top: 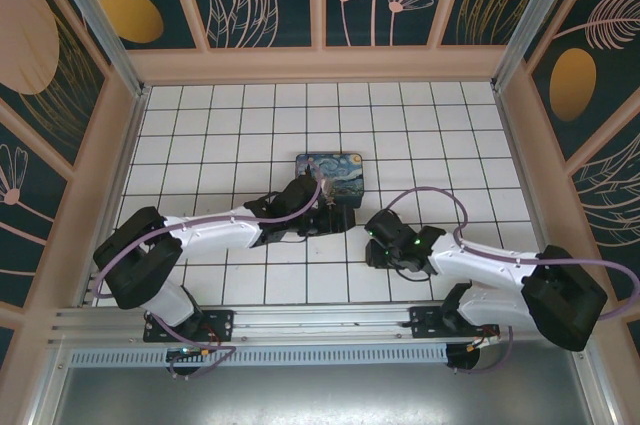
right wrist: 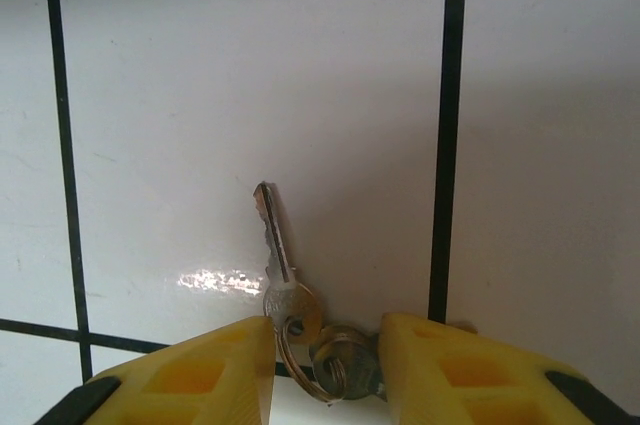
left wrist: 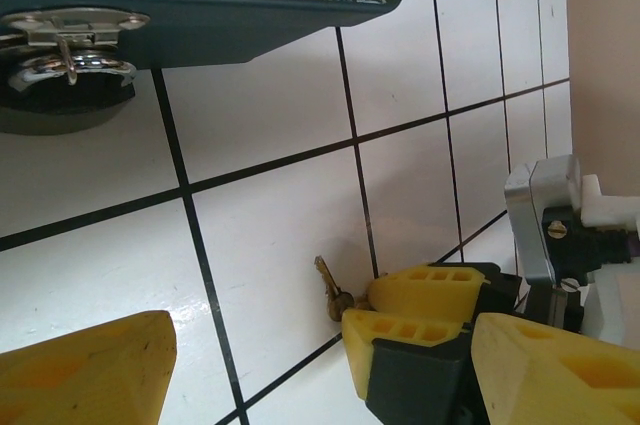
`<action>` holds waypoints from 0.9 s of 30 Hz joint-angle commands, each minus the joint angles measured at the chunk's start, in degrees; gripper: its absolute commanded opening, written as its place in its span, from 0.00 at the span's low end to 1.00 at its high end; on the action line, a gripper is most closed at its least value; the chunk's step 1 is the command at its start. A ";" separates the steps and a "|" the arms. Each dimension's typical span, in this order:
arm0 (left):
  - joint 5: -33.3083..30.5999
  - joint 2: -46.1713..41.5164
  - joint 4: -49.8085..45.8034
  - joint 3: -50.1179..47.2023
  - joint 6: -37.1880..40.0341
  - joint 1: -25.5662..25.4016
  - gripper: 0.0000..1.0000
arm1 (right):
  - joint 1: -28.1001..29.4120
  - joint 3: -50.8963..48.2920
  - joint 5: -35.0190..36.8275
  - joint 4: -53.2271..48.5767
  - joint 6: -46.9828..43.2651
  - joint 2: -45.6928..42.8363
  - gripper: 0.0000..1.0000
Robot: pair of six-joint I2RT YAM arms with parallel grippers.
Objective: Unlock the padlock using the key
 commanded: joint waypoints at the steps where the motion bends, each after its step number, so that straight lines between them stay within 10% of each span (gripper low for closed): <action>1: -0.33 -0.52 -0.98 1.38 1.28 0.40 0.78 | 0.74 1.40 3.05 -2.16 -0.45 0.95 0.37; 27: -1.01 -1.32 -1.23 1.33 1.53 0.39 0.78 | 0.74 3.43 3.01 2.28 -5.08 6.59 0.35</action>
